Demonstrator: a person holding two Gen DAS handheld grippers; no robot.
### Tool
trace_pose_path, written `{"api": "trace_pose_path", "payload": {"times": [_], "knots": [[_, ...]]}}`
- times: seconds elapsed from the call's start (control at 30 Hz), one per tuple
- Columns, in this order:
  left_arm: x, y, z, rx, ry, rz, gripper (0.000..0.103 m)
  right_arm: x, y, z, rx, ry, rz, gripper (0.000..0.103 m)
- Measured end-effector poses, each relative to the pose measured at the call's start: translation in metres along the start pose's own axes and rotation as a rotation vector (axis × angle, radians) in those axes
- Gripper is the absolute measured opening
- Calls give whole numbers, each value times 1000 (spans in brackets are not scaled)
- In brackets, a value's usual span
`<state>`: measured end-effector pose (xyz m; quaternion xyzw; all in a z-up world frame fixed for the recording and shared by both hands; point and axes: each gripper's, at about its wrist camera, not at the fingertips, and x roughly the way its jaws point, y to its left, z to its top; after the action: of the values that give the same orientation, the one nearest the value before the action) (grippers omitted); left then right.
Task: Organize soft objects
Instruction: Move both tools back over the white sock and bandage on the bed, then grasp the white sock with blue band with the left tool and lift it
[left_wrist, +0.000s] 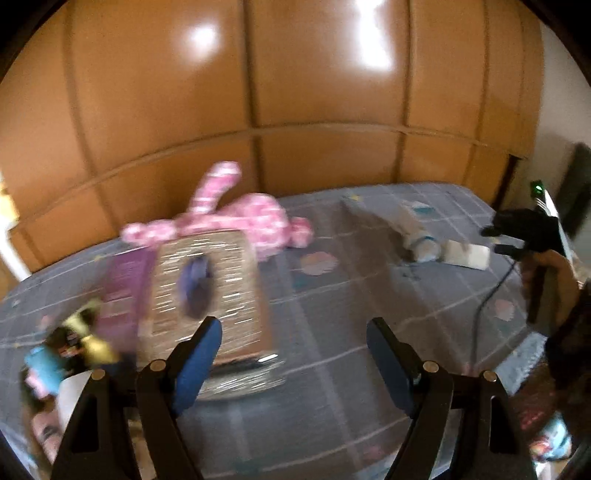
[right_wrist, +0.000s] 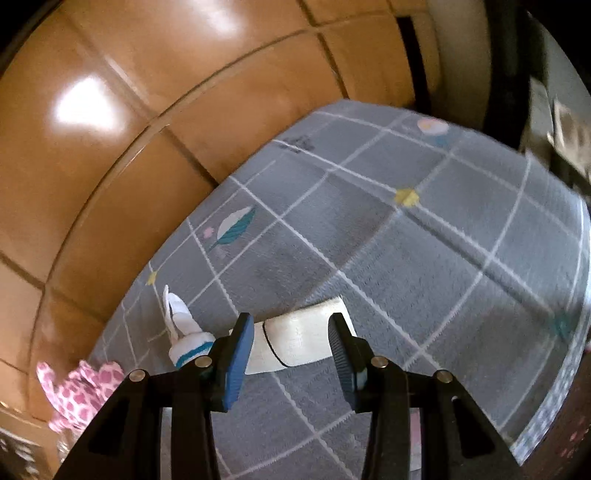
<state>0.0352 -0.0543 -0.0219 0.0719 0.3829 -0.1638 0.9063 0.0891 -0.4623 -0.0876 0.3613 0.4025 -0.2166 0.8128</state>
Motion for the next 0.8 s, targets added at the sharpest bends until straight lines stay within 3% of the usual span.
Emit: {"api": "trace_pose_path", "payload": {"times": [0.17, 0.37, 0.5, 0.8], "knots": [[55, -42, 22, 7, 129, -113, 76, 1, -7, 2, 54, 27, 52, 42], [111, -83, 46, -22, 207, -251, 78, 1, -9, 1, 71, 39, 104, 43], [147, -102, 63, -39, 223, -288, 85, 2, -7, 0, 74, 52, 139, 43], [218, -150, 102, -23, 292, -325, 86, 6, -9, 0, 107, 82, 218, 43]]}}
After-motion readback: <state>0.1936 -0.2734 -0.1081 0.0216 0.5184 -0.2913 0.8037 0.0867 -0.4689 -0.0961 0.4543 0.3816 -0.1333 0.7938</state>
